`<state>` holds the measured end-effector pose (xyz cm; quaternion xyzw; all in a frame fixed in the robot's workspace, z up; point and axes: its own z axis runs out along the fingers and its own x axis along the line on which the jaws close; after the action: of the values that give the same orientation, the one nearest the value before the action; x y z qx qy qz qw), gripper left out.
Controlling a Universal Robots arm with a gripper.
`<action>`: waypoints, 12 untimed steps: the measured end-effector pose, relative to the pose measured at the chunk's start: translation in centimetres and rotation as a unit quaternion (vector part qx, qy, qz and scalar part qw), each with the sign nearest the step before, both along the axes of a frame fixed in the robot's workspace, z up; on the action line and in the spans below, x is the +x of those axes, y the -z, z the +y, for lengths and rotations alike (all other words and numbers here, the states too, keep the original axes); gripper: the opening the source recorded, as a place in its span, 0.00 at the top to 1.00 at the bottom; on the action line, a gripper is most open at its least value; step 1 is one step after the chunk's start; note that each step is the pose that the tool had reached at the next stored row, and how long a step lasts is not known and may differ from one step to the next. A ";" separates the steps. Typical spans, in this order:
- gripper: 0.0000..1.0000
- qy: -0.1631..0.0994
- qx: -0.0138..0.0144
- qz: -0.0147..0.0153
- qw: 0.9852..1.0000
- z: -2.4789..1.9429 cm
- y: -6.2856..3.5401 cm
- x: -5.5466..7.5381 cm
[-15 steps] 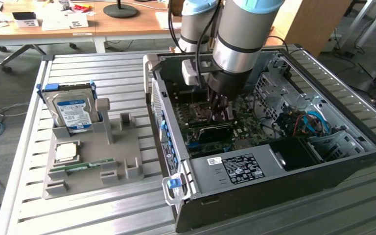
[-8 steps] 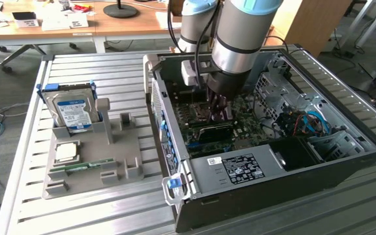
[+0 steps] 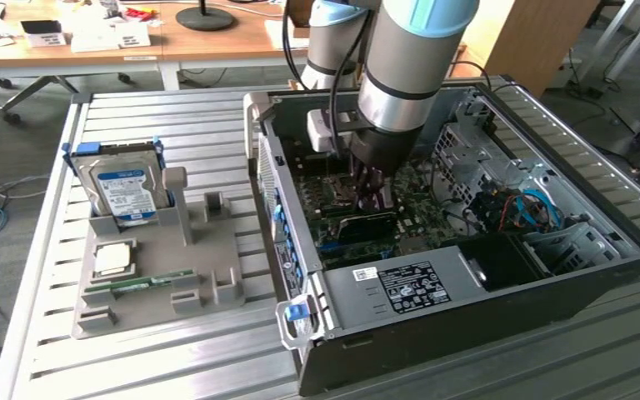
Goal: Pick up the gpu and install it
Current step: 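Press down on the gpu until it lock into place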
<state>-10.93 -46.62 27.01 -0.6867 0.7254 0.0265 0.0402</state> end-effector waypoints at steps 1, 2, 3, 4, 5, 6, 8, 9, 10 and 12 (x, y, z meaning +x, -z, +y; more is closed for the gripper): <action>0.89 0.000 0.000 0.000 1.000 0.00 0.00 0.0; 0.89 0.000 0.000 0.000 1.000 0.00 0.00 0.0; 0.89 0.000 0.000 0.000 1.000 0.00 0.00 0.0; 0.89 0.000 0.000 0.000 1.000 0.00 0.00 0.0; 0.89 0.000 0.000 0.000 1.000 0.00 0.01 0.0; 0.89 0.000 0.000 0.000 1.000 0.00 0.01 0.0; 0.89 0.000 0.000 0.000 1.000 0.01 0.08 0.0; 0.89 0.000 0.000 0.000 1.000 0.01 0.14 0.0; 0.89 0.000 0.000 0.000 1.000 0.00 0.22 0.0; 0.89 0.000 0.000 0.000 1.000 0.00 0.31 0.0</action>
<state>-10.93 -46.62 26.70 -0.6867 0.7253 0.0265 0.0402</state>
